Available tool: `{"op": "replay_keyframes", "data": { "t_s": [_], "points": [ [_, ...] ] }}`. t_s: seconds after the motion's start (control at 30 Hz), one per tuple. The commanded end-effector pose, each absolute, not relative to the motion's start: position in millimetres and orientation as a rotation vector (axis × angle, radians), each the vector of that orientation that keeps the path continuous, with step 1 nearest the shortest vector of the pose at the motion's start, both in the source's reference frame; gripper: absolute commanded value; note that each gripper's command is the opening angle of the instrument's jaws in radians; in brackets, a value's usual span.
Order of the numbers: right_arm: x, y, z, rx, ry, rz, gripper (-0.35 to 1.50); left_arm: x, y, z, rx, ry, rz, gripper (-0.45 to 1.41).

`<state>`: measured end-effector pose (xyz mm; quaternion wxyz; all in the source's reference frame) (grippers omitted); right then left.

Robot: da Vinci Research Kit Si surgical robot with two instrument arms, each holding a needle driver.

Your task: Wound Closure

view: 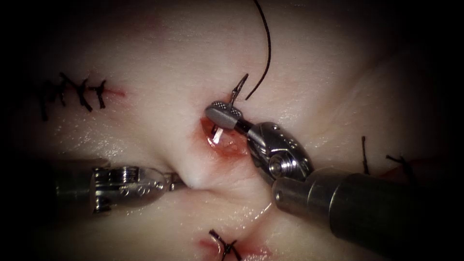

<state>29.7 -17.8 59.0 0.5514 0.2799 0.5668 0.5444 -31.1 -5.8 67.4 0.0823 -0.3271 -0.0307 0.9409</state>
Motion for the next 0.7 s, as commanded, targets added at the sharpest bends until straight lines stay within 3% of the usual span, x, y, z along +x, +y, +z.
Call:
{"op": "replay_keyframes", "data": {
  "t_s": [0.03, 0.7],
  "points": [
    [30.7, -18.0, 59.2, 0.674, 1.335, 1.292, -0.35, -31.7, -5.8, 68.0, -0.977, -0.091, 2.810, -0.10],
    [30.9, -18.3, 58.3, 0.823, 1.258, 1.372, -0.35, -31.7, -5.7, 68.0, -0.977, -0.091, 2.810, -0.11]
  ]
}}
